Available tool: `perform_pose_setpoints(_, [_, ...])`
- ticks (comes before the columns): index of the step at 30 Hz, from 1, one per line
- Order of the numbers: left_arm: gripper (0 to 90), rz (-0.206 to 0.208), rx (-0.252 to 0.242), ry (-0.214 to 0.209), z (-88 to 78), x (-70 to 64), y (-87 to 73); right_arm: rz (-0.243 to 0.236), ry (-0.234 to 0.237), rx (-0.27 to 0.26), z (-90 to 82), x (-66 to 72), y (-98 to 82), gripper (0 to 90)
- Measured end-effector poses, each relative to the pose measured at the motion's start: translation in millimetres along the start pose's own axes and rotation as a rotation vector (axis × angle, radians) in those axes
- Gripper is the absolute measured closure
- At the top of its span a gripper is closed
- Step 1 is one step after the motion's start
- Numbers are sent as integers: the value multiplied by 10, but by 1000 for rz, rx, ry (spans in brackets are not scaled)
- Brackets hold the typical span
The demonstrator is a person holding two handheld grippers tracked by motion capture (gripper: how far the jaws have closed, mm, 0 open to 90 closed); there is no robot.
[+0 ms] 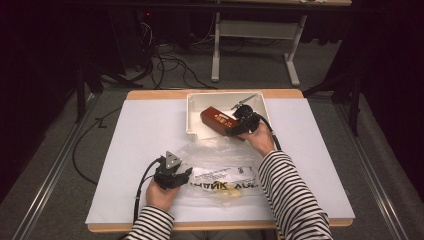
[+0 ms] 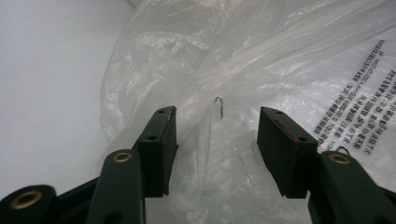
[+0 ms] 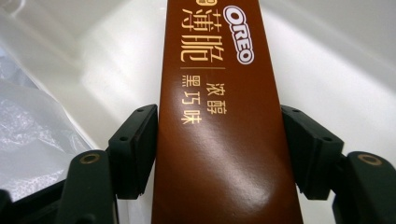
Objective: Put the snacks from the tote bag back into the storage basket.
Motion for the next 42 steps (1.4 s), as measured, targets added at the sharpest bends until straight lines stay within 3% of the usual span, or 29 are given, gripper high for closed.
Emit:
perform_pose_setpoints(5, [481, -1, -1, 0, 0, 0, 0, 4, -2, -33, -65, -10, 23, 303])
perform_pose_setpoints(10, [481, -1, 0, 0, 0, -1, 0, -29, -21, -56, -149, 8, 46, 316])
perform_pose_setpoints(14, [481, -1, 0, -1, 1, 0, 0, -37, -20, -84, -231, 55, 62, 359])
perform_pose_setpoints(15, [481, -1, 0, -1, 0, 0, 0, -66, -24, -100, -240, 60, 67, 378])
perform_pose_setpoints(21, [481, 0, -1, -1, 0, -1, 0, -71, 10, -90, -245, 135, 31, 542])
perform_pose_setpoints(26, [480, 0, 1, -1, -1, 0, 0, -51, 51, -82, -258, 195, -9, 710])
perform_pose_setpoints(30, [479, 0, 0, -1, 0, 1, -1, -16, 45, -70, -265, 209, -44, 830])
perform_pose_setpoints(42, [478, -2, 0, -1, 0, -2, -1, 97, -67, 43, -229, 43, -148, 900])
Point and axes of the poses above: each handheld gripper's, and its own axes: z roughly forward along the jaws, y roughly out of its top, x roughly to its left, the point moved 5 cm from there along z, roughly forward along the jaws, and after that the axes turned 6 degrees about -x, right-handed, at the moved point
